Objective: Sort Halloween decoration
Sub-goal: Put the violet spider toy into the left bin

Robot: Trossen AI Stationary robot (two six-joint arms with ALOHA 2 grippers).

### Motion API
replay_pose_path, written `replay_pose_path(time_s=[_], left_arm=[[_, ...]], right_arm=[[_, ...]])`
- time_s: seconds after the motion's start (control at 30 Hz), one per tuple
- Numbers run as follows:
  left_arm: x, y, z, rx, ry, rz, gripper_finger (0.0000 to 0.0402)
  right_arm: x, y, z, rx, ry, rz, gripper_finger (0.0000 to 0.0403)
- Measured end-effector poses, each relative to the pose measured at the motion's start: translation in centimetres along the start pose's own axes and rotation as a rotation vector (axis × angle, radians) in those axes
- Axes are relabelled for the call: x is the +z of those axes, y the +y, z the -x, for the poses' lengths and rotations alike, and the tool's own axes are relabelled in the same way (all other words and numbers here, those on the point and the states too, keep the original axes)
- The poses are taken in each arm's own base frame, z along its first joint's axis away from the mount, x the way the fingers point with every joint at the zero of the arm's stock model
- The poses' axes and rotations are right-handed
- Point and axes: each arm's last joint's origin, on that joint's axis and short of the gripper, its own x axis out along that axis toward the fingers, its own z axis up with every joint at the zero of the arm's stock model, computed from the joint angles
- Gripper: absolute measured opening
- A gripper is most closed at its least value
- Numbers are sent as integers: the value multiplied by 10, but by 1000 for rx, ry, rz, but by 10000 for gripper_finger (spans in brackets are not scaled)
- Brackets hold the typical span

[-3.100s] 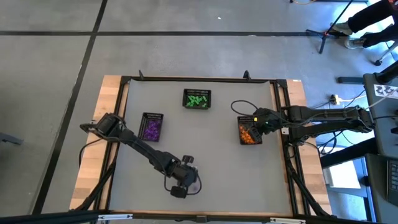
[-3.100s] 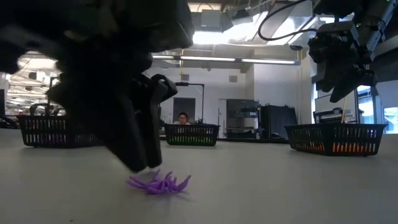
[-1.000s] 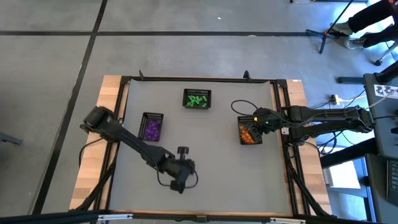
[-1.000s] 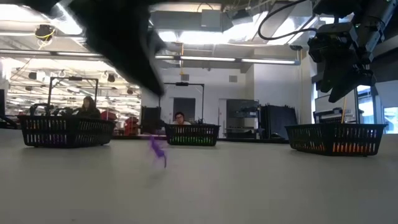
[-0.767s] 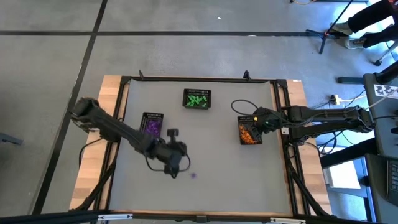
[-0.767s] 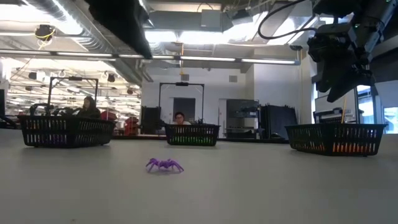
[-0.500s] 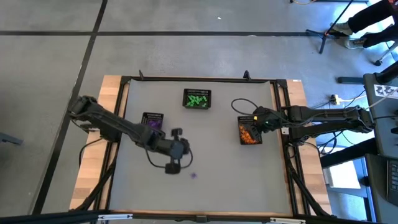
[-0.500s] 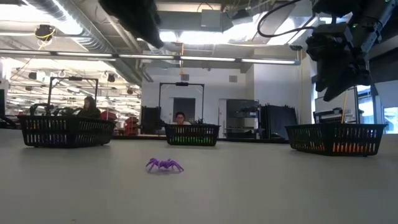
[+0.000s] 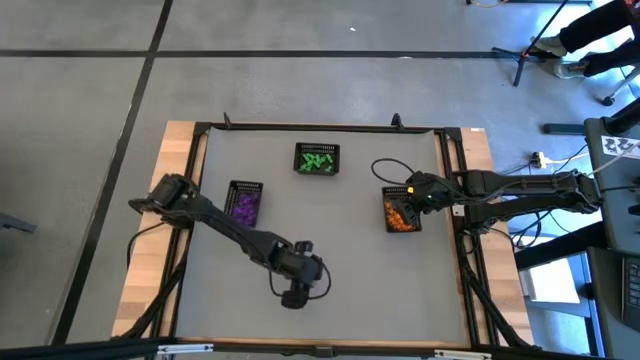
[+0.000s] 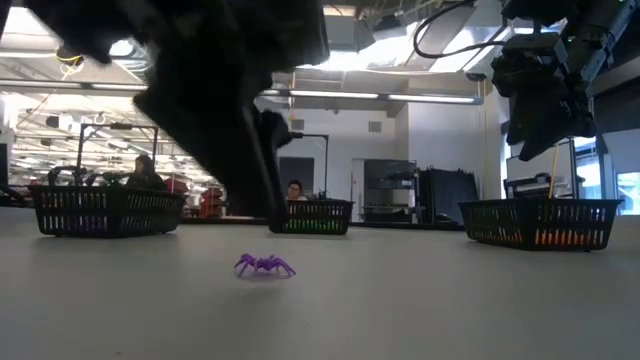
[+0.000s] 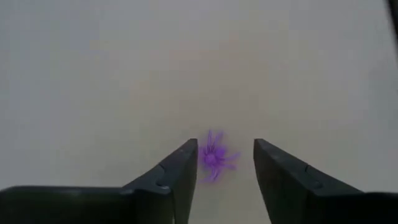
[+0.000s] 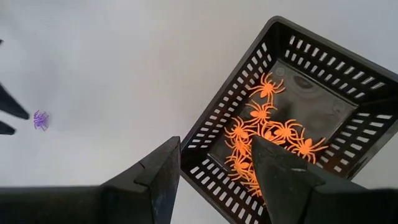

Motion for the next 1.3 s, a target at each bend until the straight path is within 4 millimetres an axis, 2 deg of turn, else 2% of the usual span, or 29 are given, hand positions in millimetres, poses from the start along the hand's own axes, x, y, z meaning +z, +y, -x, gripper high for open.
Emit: replay_pose_path(time_s=[0.23,0.57,0.93,1.3], left_arm=[[-12,2,-23,-8,73,49,164],[-15,1,-27,20,86,90,159],[-15,4,-21,47,106,91,92],[-15,5,-17,21,127,96,6]], right_arm=[[0,0,0,6,8,0,193],[-1,0,0,2,14,4,193],[-1,-1,0,-2,16,6,193],[-1,-1,0,-4,17,5,193]])
